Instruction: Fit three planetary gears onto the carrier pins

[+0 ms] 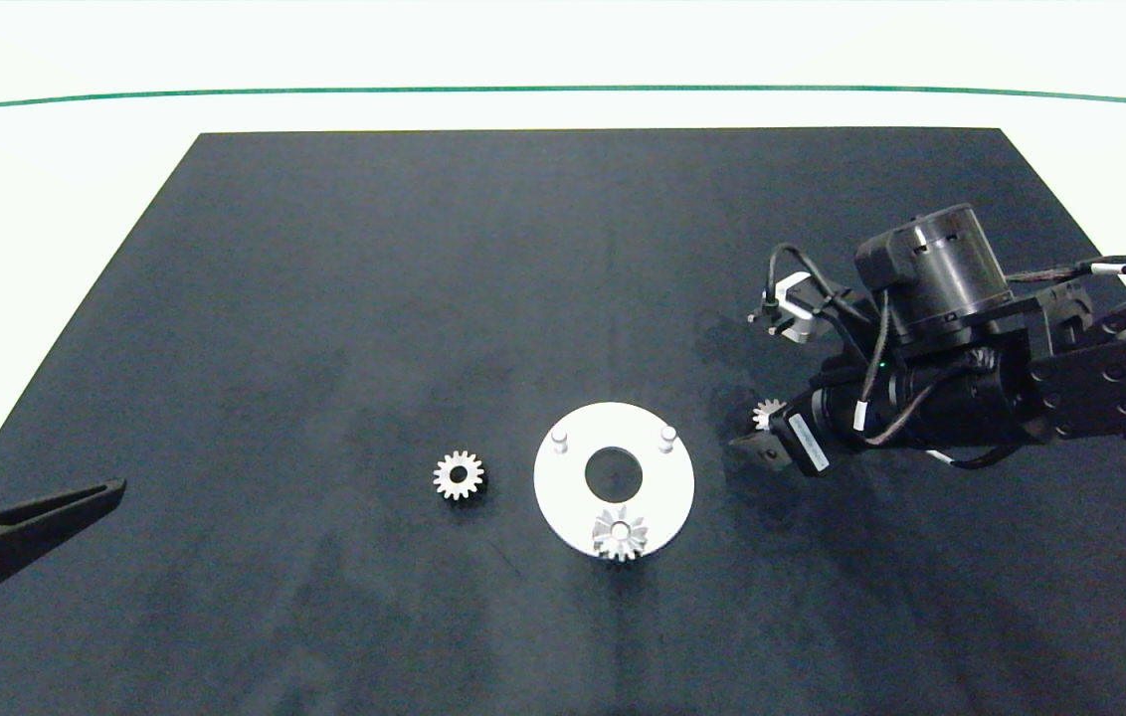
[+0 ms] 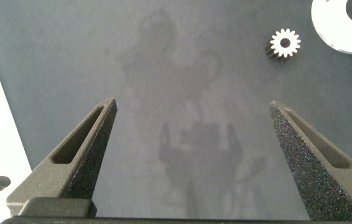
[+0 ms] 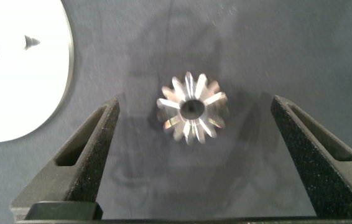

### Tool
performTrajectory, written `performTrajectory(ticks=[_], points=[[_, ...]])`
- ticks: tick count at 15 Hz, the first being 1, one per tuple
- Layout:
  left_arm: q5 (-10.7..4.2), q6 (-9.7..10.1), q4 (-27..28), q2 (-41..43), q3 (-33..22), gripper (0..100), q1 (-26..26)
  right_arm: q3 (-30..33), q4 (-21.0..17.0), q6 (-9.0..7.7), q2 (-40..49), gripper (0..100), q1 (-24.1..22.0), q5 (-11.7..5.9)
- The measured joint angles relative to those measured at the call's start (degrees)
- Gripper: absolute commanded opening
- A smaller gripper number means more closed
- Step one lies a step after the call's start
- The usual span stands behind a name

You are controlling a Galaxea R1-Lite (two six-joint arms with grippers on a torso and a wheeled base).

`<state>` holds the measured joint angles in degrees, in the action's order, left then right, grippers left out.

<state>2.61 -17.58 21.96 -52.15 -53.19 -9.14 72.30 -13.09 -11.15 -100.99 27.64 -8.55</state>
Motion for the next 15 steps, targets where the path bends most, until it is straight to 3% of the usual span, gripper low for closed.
performTrajectory(ticks=[5,15], points=[[-0.02,0.0,0.0,0.0,0.0,100,0.1,1.4,-0.1,0.0,-1.8,96,0.9,0.0],[0.0,0.02,0.0,0.0,0.0,100,0.1,1.4,-0.2,0.0,-2.1,75,1.0,0.0]])
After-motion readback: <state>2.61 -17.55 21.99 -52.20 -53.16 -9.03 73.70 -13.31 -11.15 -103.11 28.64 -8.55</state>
